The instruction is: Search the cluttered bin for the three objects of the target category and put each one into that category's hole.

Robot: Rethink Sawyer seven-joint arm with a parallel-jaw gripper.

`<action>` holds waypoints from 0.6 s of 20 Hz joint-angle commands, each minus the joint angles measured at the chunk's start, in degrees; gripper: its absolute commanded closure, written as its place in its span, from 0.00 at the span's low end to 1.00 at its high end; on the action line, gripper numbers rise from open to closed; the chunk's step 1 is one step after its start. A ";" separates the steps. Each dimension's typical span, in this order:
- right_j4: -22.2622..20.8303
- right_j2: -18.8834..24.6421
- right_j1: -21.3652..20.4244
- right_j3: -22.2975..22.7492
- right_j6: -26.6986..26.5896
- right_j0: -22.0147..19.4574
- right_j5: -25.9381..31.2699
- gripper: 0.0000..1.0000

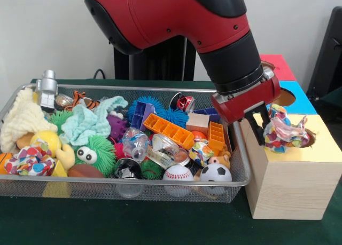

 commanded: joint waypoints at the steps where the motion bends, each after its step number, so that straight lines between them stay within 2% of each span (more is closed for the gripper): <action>1: 0.83 2.05 2.59 -0.89 6.52 -0.42 -0.90 1.00; 7: 1.38 2.04 1.93 -0.63 7.15 -0.12 -0.12 1.00; 12: 1.86 0.62 -0.84 -0.68 9.06 1.94 0.67 1.00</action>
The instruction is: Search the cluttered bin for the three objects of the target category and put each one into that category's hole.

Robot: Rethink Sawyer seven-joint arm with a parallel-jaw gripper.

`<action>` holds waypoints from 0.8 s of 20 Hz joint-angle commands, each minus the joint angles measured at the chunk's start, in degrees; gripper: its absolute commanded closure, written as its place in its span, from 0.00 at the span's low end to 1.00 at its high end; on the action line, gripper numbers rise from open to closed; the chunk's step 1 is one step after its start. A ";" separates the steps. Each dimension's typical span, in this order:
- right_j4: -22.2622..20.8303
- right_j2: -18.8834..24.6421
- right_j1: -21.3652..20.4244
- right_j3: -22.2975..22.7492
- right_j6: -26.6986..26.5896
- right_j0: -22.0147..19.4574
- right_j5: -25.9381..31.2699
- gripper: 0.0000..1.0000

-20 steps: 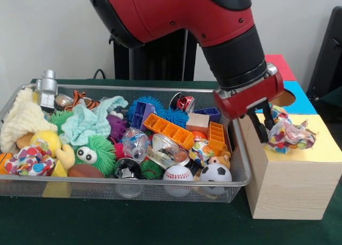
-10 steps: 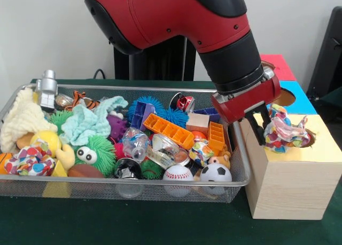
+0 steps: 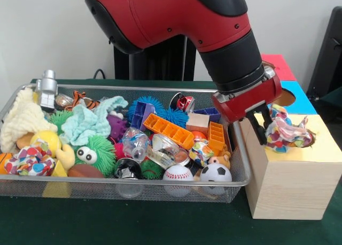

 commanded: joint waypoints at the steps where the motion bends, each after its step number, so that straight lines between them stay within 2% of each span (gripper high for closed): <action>1: 1.96 0.33 -0.85 -0.88 9.31 2.13 0.78 1.00; 8: 2.25 -0.93 -2.51 -0.94 10.10 3.65 0.89 1.00; 16: 2.57 -2.22 -1.82 -1.13 10.11 4.15 1.43 1.00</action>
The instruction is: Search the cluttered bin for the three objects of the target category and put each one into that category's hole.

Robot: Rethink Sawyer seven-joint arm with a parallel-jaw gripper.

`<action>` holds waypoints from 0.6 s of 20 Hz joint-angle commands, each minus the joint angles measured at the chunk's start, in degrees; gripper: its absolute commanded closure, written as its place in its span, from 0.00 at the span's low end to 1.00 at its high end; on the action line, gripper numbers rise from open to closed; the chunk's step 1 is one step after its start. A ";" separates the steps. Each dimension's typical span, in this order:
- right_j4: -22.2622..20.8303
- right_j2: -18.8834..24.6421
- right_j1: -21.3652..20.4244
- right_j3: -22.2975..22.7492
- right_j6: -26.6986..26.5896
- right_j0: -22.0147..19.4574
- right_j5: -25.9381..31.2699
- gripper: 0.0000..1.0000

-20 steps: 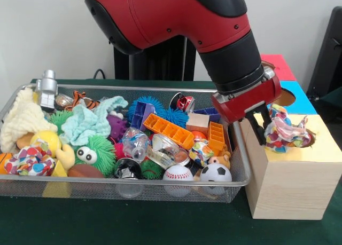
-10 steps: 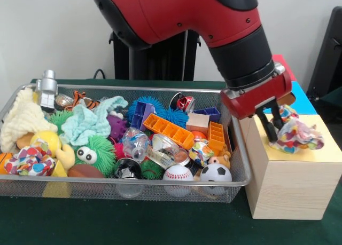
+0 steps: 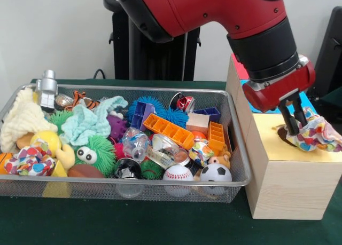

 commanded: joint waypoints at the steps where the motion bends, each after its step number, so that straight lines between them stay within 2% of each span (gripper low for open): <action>1: 2.23 -2.47 0.62 -1.09 10.13 0.00 1.52 1.00; 12: 1.91 -4.88 0.86 -1.11 10.37 0.90 3.07 1.00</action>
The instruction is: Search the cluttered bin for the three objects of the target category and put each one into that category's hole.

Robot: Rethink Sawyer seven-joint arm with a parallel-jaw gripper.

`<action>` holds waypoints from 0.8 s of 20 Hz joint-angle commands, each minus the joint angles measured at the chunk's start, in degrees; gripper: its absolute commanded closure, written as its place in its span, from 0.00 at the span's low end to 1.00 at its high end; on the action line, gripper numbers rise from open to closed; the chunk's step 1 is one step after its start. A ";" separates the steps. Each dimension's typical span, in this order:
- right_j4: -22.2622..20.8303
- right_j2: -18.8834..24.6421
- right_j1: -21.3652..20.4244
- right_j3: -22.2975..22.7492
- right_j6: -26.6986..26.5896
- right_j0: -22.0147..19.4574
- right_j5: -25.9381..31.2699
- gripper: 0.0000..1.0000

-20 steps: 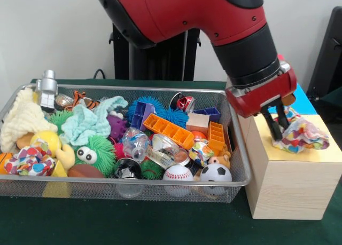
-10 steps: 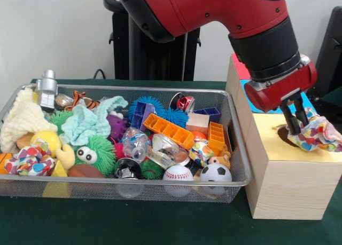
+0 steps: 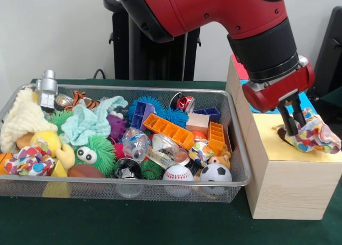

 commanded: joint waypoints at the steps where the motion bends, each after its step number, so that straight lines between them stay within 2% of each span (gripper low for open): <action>1: 1.79 -4.50 0.75 -1.36 10.40 0.85 3.57 1.00; 9: 2.27 -3.72 2.25 -0.13 9.93 -0.17 2.27 1.00; 16: 2.80 -3.55 2.40 -0.65 9.51 -0.11 3.39 1.00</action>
